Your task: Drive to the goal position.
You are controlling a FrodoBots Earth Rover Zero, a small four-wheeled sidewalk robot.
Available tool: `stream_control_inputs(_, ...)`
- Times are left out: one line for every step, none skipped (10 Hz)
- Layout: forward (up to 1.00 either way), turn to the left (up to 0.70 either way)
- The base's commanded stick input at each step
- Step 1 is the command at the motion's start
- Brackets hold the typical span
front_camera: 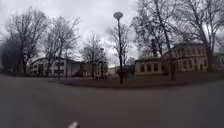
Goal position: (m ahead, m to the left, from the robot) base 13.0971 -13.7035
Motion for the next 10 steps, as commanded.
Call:
stream_control_inputs(0.7, 0.0)
stream_control_inputs(0.7, 0.0)
stream_control_inputs(0.7, 0.0)
stream_control_inputs(0.7, 0.0)
stream_control_inputs(0.7, 0.0)
stream_control_inputs(0.7, 0.0)
stream_control_inputs(0.7, 0.0)
stream_control_inputs(0.7, 0.0)
stream_control_inputs(0.7, 0.0)
stream_control_inputs(0.7, 0.0)
